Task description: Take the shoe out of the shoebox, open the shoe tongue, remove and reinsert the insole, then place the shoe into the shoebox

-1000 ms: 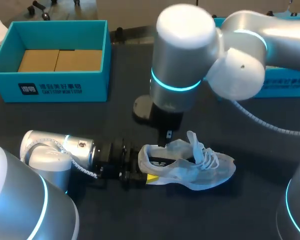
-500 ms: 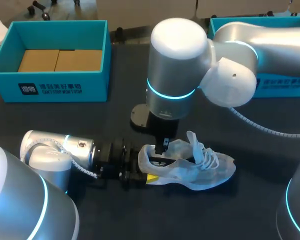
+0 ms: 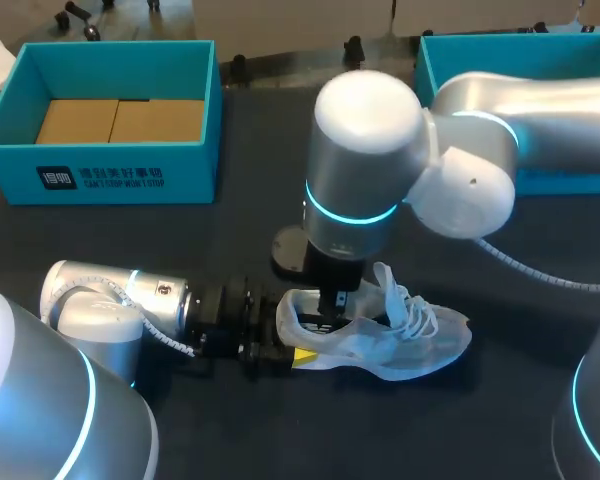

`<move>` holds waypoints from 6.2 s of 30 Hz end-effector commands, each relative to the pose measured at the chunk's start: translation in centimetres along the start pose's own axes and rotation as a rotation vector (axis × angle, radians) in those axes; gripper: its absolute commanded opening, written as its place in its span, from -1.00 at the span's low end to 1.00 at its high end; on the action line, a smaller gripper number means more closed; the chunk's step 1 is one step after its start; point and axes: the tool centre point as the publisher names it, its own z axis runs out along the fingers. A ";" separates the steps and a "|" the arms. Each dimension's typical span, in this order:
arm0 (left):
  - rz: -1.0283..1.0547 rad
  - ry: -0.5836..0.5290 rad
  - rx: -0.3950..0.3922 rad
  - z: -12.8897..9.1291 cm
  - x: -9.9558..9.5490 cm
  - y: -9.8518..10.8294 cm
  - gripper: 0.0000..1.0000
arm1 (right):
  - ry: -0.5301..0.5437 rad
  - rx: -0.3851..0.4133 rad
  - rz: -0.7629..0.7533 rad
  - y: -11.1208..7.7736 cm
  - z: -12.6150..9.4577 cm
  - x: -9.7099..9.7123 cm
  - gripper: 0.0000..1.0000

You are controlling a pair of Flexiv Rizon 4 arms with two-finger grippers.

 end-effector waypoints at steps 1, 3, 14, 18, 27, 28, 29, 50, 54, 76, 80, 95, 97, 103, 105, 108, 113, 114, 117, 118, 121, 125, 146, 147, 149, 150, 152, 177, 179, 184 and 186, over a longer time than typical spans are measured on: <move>-0.001 0.001 -0.003 0.0 -0.1 0.1 -1.00 | -0.010 -0.006 -0.008 0.0 1.2 0.0 -1.00; -0.001 0.001 -0.003 0.0 -0.1 0.1 -1.00 | -0.016 -0.008 -0.018 -0.1 1.6 -0.1 -1.00; -0.001 0.001 -0.003 0.0 -0.1 0.1 -1.00 | -0.033 0.008 -0.008 -1.5 3.8 -0.3 -1.00; -0.001 0.001 -0.003 0.0 -0.1 0.1 -1.00 | -0.053 0.009 0.014 -2.5 3.9 0.0 -1.00; -0.001 0.001 -0.003 0.0 -0.1 0.1 -1.00 | -0.099 0.022 0.059 -3.5 3.4 1.2 -1.00; -0.001 0.001 -0.003 0.0 -0.1 0.1 -1.00 | -0.101 0.022 0.065 -3.7 3.3 1.2 -1.00; -0.001 0.001 -0.003 0.0 -0.1 0.1 -1.00 | -0.101 0.022 0.066 -3.7 3.2 1.2 -1.00; -0.001 0.001 -0.003 0.0 -0.1 0.1 -1.00 | -0.102 0.025 0.086 -5.7 3.4 0.1 -1.00; -0.001 0.001 -0.003 0.0 -0.1 0.1 -1.00 | -0.100 0.019 0.076 -5.4 3.7 -0.4 -0.87; -0.001 0.001 -0.003 0.0 -0.1 0.1 -1.00 | 0.034 0.004 0.075 -5.4 6.3 -1.3 -0.36; -0.001 0.001 -0.003 0.0 -0.1 0.1 -1.00 | 0.078 0.003 0.075 -5.1 7.2 -0.8 -0.27; -0.001 0.001 -0.003 0.0 -0.1 0.1 -1.00 | 0.300 0.022 0.104 -3.4 10.1 4.4 -0.32; -0.001 0.001 -0.003 0.0 -0.1 0.1 -1.00 | 0.303 0.018 0.112 -3.3 10.2 5.0 -0.36; -0.001 0.001 -0.003 0.0 -0.1 0.1 -1.00 | 0.304 0.006 0.144 -3.5 10.3 6.0 -0.84; -0.001 0.001 -0.003 0.0 -0.1 0.1 -1.00 | 0.300 0.002 0.148 -3.5 10.2 6.1 -1.00; -0.001 0.001 -0.003 0.0 -0.1 0.1 -1.00 | 0.281 -0.003 0.147 -3.5 9.7 6.1 -1.00; -0.001 0.001 -0.003 0.0 -0.1 0.1 -1.00 | 0.232 -0.023 0.142 -3.8 8.3 6.1 -1.00; -0.001 0.001 -0.003 0.0 -0.1 0.1 -1.00 | 0.221 -0.027 0.143 -3.9 7.9 6.1 -1.00; -0.001 0.001 -0.003 0.0 -0.1 0.1 -1.00 | 0.162 -0.052 0.144 -4.0 6.6 5.9 -1.00; -0.001 0.001 -0.003 0.0 -0.1 0.1 -1.00 | 0.135 -0.063 0.143 -4.0 6.1 5.7 -1.00; -0.001 0.001 -0.003 0.0 -0.1 0.1 -1.00 | 0.061 -0.093 0.144 -3.9 4.5 4.9 -1.00; -0.001 0.001 -0.003 0.0 -0.1 0.1 -1.00 | -0.010 -0.130 0.132 -3.7 3.0 3.8 -1.00; -0.001 0.001 -0.003 0.0 -0.1 0.1 -1.00 | -0.173 -0.217 0.117 -4.8 -0.8 3.2 -1.00; -0.001 0.001 -0.003 0.0 -0.1 0.1 -1.00 | -0.183 -0.227 0.115 -4.9 -0.9 3.1 -1.00; -0.001 0.001 -0.003 0.0 -0.1 0.1 -1.00 | -0.187 -0.231 0.110 -4.8 -1.3 3.1 -1.00; -0.001 0.001 -0.003 0.0 -0.1 0.1 -1.00 | -0.184 -0.228 0.107 -4.8 -1.3 3.0 -1.00; -0.001 0.001 -0.003 0.0 -0.1 0.1 -1.00 | -0.173 -0.223 0.097 -4.6 -1.5 2.7 -1.00; -0.001 0.001 -0.003 0.0 -0.1 0.1 -1.00 | -0.101 -0.260 0.023 -4.5 -3.2 2.4 -0.30; -0.001 0.001 -0.003 0.0 -0.1 0.1 -1.00 | -0.093 -0.262 0.014 -4.3 -3.4 2.3 -0.29; -0.001 0.001 -0.003 0.0 -0.1 0.1 -1.00 | -0.048 -0.286 -0.004 -3.6 -3.9 1.9 -0.34; -0.001 0.001 -0.003 0.0 -0.1 0.1 -1.00 | -0.020 -0.291 -0.010 -3.1 -4.2 1.6 -0.36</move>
